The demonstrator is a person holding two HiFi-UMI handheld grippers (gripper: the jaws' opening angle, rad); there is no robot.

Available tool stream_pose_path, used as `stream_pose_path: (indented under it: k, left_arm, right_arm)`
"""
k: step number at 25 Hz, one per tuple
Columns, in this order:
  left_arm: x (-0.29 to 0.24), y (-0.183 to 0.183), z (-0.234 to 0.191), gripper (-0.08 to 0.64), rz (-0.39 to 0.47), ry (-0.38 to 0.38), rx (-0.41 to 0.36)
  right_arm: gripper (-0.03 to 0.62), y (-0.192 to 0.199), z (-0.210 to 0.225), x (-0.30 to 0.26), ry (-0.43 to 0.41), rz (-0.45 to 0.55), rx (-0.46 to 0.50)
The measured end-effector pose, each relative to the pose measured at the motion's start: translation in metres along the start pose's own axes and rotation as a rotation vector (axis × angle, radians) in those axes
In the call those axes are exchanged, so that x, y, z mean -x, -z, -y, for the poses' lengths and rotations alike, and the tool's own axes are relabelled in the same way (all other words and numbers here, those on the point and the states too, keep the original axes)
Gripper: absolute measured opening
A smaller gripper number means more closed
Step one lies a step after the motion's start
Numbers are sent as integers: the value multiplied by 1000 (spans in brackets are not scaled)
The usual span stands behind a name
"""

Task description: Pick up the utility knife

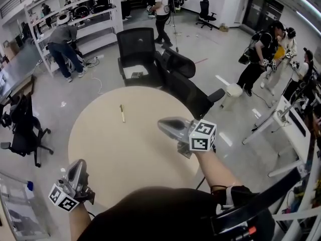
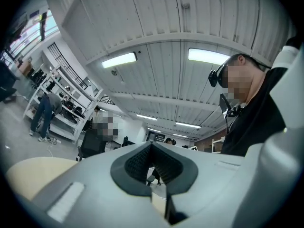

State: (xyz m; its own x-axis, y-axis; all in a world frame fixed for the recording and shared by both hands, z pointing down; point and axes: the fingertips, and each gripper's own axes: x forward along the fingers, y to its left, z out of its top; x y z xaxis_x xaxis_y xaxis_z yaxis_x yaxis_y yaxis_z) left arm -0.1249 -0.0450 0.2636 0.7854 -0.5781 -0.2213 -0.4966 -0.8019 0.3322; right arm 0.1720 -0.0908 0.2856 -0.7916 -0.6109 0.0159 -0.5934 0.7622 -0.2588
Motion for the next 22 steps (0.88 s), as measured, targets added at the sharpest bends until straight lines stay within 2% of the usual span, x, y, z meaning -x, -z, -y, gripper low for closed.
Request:
stream_pose_path:
  k: [11, 18, 22]
  left_arm:
    - [-7, 10, -37, -17, -8, -3, 36]
    - [-23, 21, -72, -17, -30, -35, 52]
    - [-39, 35, -103, -17, -49, -54, 64]
  right_arm:
    - [14, 13, 19, -28, 13, -45, -3]
    - [14, 23, 55, -52, 14, -87, -4]
    - [15, 36, 91, -74, 22, -103, -14]
